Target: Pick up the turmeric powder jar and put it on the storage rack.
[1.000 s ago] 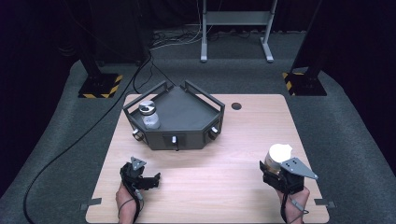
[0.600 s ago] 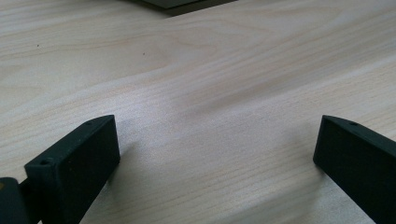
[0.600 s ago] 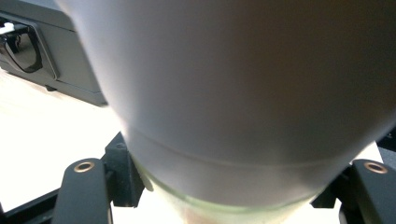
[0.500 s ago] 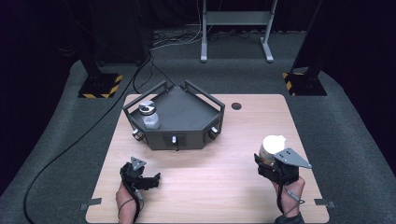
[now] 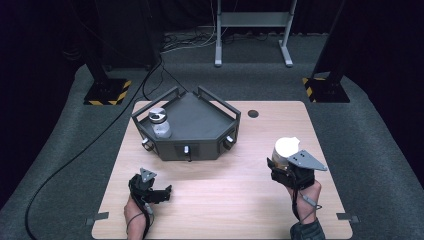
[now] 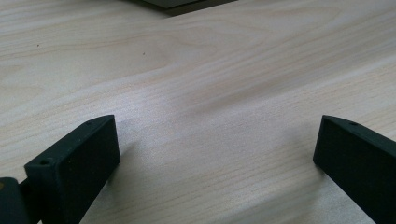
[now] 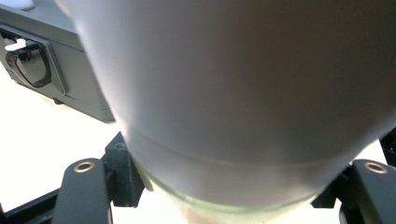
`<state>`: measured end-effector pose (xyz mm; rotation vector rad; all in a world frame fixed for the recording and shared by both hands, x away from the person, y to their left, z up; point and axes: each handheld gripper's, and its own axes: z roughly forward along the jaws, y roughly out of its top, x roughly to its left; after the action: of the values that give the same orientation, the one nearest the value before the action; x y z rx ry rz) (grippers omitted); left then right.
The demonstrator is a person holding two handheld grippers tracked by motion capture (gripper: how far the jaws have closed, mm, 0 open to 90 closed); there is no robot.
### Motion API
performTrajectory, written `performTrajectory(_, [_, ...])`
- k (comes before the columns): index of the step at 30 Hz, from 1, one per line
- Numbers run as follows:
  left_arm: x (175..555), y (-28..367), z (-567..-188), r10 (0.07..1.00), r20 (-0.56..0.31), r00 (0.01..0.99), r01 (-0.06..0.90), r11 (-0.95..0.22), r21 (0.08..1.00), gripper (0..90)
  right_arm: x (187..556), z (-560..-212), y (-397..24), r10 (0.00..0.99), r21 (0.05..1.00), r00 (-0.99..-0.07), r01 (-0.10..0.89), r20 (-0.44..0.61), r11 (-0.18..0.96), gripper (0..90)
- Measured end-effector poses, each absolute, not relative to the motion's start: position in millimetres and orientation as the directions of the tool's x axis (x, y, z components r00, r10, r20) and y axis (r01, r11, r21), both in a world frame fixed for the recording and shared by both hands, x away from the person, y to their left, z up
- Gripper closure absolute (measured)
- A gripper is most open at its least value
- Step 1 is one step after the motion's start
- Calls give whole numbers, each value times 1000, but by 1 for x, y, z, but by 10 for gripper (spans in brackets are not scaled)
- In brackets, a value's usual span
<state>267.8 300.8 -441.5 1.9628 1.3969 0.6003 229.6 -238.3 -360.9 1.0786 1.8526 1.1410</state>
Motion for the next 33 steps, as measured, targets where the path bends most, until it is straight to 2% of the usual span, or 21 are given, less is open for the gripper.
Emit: performTrajectory(33, [268, 301, -441, 944, -2, 329, 648, -224, 727, 3, 270, -341, -219, 866, 917, -478, 265, -143, 298, 299])
